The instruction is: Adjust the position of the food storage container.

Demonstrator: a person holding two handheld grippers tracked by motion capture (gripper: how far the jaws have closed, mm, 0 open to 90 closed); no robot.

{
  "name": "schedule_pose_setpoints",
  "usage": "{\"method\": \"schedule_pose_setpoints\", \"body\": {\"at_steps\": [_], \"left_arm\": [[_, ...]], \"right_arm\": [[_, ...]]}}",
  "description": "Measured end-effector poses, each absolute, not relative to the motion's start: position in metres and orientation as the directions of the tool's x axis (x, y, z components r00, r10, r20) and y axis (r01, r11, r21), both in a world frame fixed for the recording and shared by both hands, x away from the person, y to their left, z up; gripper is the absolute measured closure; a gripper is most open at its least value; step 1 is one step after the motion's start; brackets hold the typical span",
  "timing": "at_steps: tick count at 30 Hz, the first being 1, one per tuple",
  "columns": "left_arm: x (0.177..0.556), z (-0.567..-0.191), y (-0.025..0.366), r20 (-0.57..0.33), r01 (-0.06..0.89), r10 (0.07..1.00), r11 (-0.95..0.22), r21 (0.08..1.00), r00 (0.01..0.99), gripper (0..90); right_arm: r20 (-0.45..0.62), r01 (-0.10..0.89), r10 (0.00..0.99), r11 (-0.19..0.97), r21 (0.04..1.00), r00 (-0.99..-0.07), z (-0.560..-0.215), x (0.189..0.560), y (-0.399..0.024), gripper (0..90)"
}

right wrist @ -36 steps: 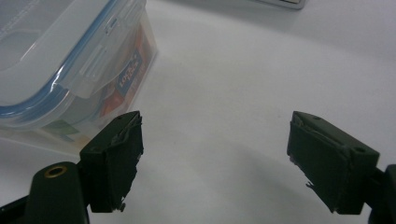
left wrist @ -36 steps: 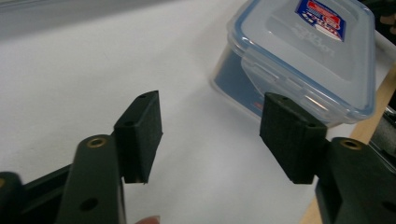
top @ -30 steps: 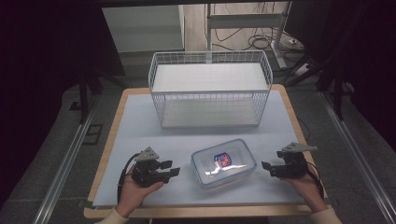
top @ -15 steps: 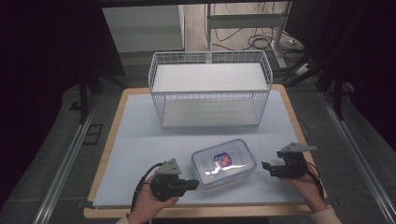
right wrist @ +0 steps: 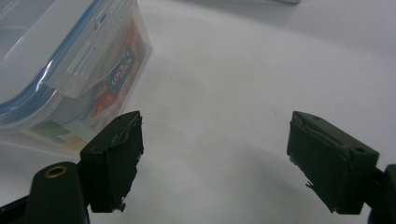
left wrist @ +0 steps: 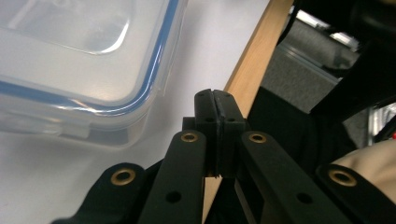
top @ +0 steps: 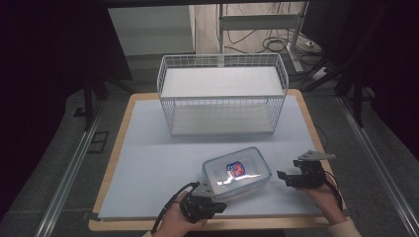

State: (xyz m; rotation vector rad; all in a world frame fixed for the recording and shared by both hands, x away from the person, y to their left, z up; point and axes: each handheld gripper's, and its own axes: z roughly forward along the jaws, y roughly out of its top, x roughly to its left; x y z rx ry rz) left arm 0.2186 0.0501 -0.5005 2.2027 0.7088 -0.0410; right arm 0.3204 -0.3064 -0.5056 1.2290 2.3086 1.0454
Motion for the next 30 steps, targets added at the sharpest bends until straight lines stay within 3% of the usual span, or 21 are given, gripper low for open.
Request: {"method": "schedule_pose_setpoints", "body": {"at_steps": [13, 30], "left_arm": [[0.23, -0.514, 0.048, -0.238, 0.524, 0.522, -0.514, 0.679, 0.819, 90.0], [0.243, -0.515, 0.067, -0.287, 0.574, 0.551, -0.466, 0.673, 0.784, 90.0]], "right_arm": [[0.055, 0.58, 0.818, 0.356, 0.733, -0.573, -0.505, 0.321, -0.307, 18.8], [0.06, 0.571, 0.819, 0.343, 0.746, -0.571, -0.503, 0.319, -0.308, 18.9]]}}
